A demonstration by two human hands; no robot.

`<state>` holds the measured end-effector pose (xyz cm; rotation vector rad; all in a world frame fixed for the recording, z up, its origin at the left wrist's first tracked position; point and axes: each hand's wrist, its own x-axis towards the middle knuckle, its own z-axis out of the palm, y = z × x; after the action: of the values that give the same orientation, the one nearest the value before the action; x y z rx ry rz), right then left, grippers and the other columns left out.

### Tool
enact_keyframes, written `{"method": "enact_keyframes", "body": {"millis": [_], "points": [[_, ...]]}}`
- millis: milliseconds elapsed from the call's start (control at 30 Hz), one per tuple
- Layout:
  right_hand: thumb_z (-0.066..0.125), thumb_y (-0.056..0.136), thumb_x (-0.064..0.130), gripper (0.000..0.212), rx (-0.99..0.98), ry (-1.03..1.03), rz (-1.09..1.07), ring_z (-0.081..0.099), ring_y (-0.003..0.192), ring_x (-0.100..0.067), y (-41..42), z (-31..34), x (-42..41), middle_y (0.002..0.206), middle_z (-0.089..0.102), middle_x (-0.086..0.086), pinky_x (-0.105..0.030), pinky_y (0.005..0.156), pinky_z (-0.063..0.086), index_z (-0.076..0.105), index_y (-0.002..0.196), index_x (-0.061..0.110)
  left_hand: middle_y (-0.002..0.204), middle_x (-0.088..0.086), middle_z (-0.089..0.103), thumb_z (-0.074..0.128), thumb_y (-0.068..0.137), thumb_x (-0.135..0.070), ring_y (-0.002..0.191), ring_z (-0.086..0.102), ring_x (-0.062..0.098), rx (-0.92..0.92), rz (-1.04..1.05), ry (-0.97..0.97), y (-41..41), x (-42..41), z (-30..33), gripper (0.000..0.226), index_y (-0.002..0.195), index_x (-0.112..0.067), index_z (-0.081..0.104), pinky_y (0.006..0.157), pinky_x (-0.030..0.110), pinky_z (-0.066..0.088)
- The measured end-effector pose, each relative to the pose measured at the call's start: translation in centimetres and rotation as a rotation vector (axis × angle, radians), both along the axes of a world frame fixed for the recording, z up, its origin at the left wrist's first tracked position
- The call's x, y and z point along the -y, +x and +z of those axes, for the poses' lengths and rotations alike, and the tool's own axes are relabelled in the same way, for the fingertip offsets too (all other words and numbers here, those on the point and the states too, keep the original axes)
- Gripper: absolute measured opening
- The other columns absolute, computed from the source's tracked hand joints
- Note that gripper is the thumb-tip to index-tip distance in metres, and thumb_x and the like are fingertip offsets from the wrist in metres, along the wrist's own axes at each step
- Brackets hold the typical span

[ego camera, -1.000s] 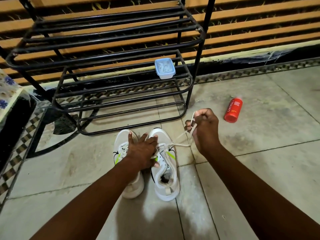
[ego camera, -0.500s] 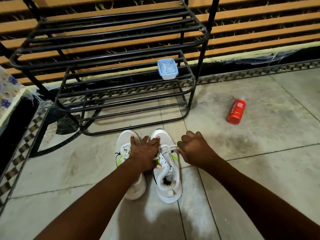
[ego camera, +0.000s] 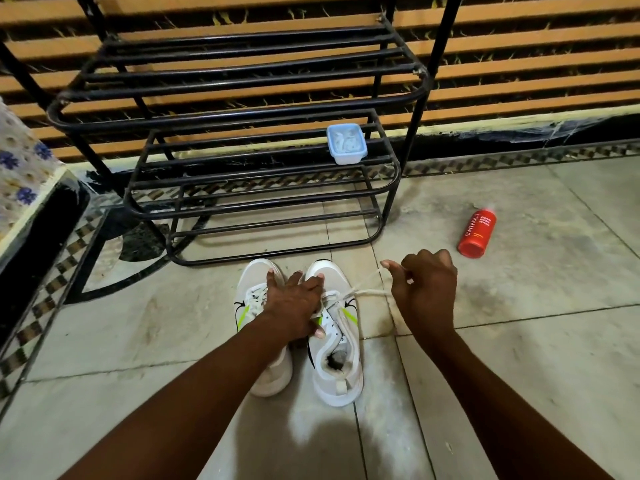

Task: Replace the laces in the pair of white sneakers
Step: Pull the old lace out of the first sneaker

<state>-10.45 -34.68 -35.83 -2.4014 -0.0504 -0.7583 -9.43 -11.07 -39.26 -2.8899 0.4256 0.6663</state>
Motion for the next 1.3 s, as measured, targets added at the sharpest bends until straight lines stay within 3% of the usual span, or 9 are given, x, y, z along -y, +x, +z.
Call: {"method": "enact_keyframes", "body": {"millis": [133,233,333,433,667,867,1033,1167,1300], "points": [[0.074,0.09,0.028,0.04,0.004,0.135,0.024,0.042,0.092,-0.017,-0.4,0.3,-1.3,0.084,0.051,0.006,-0.035,0.076,0.029,0.047,0.061,0.021,0.17,-0.014,0.009,0.07,0.086,-0.064,0.159,0.008,0.024,-0.007,0.002,-0.001,-0.2,-0.1,0.0,0.108,0.165,-0.025,0.009,0.118,0.075,0.008],[0.072,0.091,0.015,0.037,-0.061,0.597,0.175,0.062,0.091,-0.019,0.0,1.1,-2.6,0.1,0.065,0.001,-0.031,0.083,0.041,0.052,0.061,0.01,0.17,-0.015,0.009,0.07,0.085,-0.064,0.159,0.008,0.023,-0.002,0.007,-0.006,-0.2,0.0,0.1,0.109,0.165,-0.025,0.007,0.118,0.074,0.007],[0.062,0.1,0.017,0.037,-0.274,1.005,0.294,0.063,0.058,-0.025,0.3,1.2,-3.7,0.072,0.065,-0.006,-0.034,0.058,0.05,0.055,0.073,-0.008,0.17,-0.013,0.01,0.071,0.085,-0.063,0.159,0.009,0.025,0.006,0.014,-0.003,-0.3,0.0,0.2,0.109,0.165,-0.025,0.007,0.118,0.074,0.007],[0.064,0.099,0.023,0.041,-0.222,0.569,0.29,0.045,0.051,-0.02,0.9,-0.6,-3.4,0.057,0.051,-0.001,-0.033,0.054,0.039,0.048,0.069,0.0,0.17,-0.012,0.01,0.071,0.086,-0.062,0.158,0.012,0.028,0.035,-0.006,0.012,-0.6,0.2,0.5,0.106,0.164,-0.028,0.009,0.118,0.076,0.008],[0.069,0.081,0.017,0.022,-0.282,-0.214,0.63,0.048,0.067,-0.026,1.5,-4.4,-1.3,0.086,0.044,-0.002,-0.037,0.059,0.045,0.048,0.084,0.012,0.171,-0.008,0.012,0.073,0.089,-0.051,0.156,0.018,0.028,0.064,-0.04,-0.057,-1.1,0.5,0.9,0.086,0.156,-0.039,0.021,0.117,0.078,0.005],[0.049,0.086,0.029,0.037,-0.323,-0.39,0.738,0.057,0.075,-0.032,0.8,-6.3,-1.7,0.089,0.059,-0.011,-0.039,0.061,0.051,0.045,0.12,0.014,0.169,-0.007,0.017,0.072,0.089,-0.051,0.152,0.026,0.027,0.08,-0.057,-0.059,-1.2,0.5,1.0,0.077,0.153,-0.04,0.031,0.118,0.076,0.008],[0.045,0.086,0.045,0.038,-0.303,-0.578,0.641,0.059,0.069,-0.035,2.1,-5.8,-2.5,0.073,0.059,-0.01,-0.037,0.057,0.047,0.065,0.082,0.013,0.163,-0.008,0.028,0.076,0.083,-0.056,0.148,0.032,0.021,0.123,-0.099,-0.1,-1.1,0.1,1.0,0.077,0.147,-0.039,0.037,0.116,0.058,0.027],[0.055,0.096,0.052,0.041,-0.565,-0.597,0.504,0.056,0.102,-0.034,2.8,-5.0,-3.4,0.098,0.064,-0.01,-0.034,0.079,0.04,0.07,0.099,0.014,0.158,-0.009,0.036,0.077,0.082,-0.056,0.146,0.037,0.018,0.185,-0.123,-0.108,-1.1,0.1,0.9,0.076,0.144,-0.038,0.037,0.108,0.049,0.034],[0.05,0.095,0.064,0.054,-0.632,-0.625,0.436,0.055,0.111,-0.031,2.9,-5.4,-3.8,0.106,0.068,-0.007,-0.035,0.09,0.042,0.072,0.103,0.016,0.158,-0.008,0.036,0.076,0.084,-0.054,0.146,0.037,0.016,0.207,-0.132,-0.117,-1.3,0.0,0.9,0.075,0.145,-0.037,0.036,0.107,0.046,0.034]]}}
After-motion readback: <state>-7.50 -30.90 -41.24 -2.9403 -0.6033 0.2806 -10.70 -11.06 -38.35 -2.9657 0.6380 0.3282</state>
